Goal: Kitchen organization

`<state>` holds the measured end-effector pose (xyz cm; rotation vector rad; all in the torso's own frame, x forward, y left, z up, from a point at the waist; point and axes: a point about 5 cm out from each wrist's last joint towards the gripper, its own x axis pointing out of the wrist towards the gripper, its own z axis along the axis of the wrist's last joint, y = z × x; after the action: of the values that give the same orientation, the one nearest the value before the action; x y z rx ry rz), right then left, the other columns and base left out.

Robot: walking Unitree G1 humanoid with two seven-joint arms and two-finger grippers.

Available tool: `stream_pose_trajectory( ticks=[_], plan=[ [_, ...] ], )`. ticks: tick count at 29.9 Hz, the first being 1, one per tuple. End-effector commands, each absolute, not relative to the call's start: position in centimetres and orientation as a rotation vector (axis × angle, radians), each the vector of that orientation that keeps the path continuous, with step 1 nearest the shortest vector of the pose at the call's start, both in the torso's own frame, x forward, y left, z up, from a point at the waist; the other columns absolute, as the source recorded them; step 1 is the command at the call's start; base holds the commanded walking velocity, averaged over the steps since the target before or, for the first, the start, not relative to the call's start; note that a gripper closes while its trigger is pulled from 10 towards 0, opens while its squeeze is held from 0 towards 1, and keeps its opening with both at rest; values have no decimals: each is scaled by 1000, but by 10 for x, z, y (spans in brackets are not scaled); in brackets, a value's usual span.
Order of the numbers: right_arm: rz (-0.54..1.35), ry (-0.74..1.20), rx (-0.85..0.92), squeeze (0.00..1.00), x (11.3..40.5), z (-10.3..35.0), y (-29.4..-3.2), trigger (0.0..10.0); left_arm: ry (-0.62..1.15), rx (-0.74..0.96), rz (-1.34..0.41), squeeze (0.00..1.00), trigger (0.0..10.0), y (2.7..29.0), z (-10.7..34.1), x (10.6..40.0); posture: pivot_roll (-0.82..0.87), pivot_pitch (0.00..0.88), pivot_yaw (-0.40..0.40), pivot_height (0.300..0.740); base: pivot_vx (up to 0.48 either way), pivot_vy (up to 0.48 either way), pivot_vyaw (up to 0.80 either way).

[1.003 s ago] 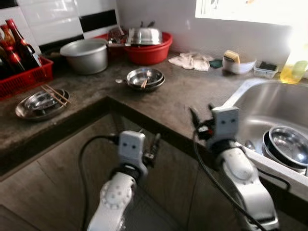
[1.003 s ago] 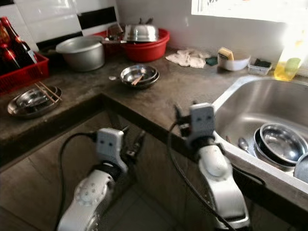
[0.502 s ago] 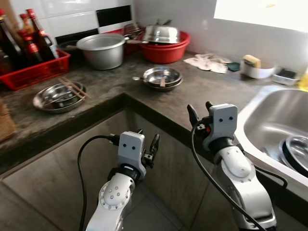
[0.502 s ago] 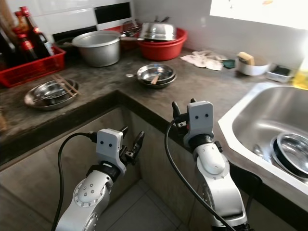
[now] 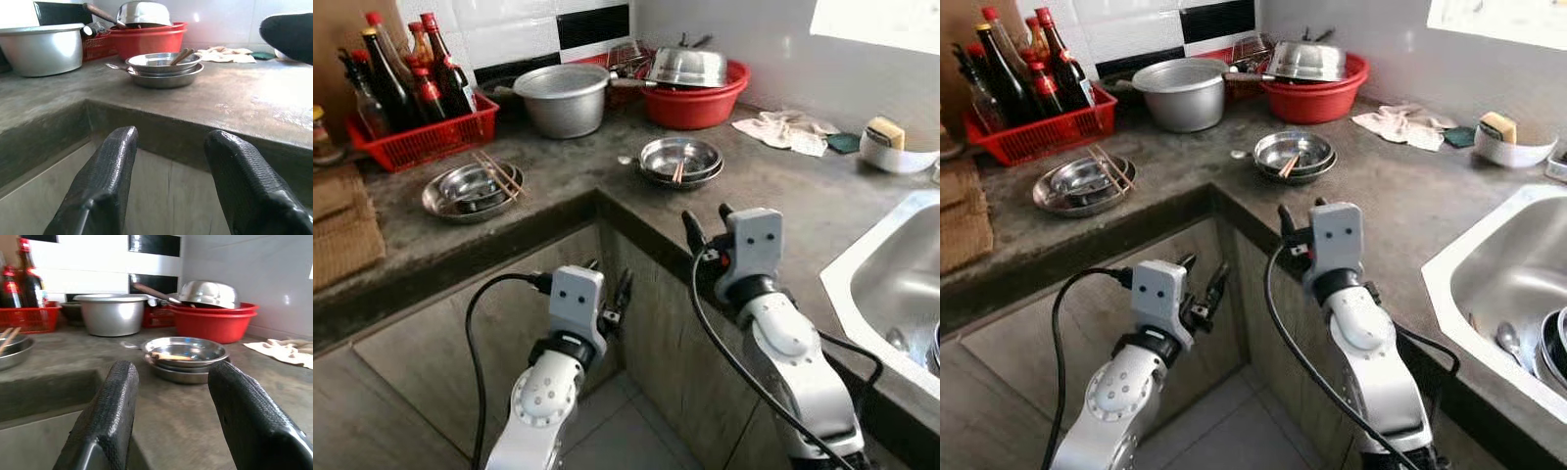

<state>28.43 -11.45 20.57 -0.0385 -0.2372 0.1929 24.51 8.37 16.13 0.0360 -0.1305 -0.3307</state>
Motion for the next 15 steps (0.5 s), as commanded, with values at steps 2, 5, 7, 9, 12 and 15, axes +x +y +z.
stream_pose_trajectory(
  ticks=[2,5,7,9,12,15],
  plan=[
    [198,-250,-30,0,287,209,-112,10000,-139,35,-317,0,10000,87,165,246,62,29,-1,740,371,0,0],
    [195,-250,-29,0,288,208,-112,10000,-137,26,-315,0,10000,87,164,246,62,30,0,740,124,0,0],
    [190,-253,-30,0,289,209,-113,10000,-136,29,-315,0,10000,87,164,246,62,30,0,740,0,0,0],
    [187,-255,-31,0,290,209,-114,10000,-136,30,-316,0,10000,87,163,247,60,29,1,740,0,0,0],
    [180,-260,-25,0,291,211,-115,10000,-134,32,-317,0,10000,86,163,247,61,33,-1,740,0,0,0],
    [177,-271,-11,0,294,213,-116,10000,-134,32,-318,0,10000,86,163,247,60,34,-1,740,0,0,0]
  ],
)
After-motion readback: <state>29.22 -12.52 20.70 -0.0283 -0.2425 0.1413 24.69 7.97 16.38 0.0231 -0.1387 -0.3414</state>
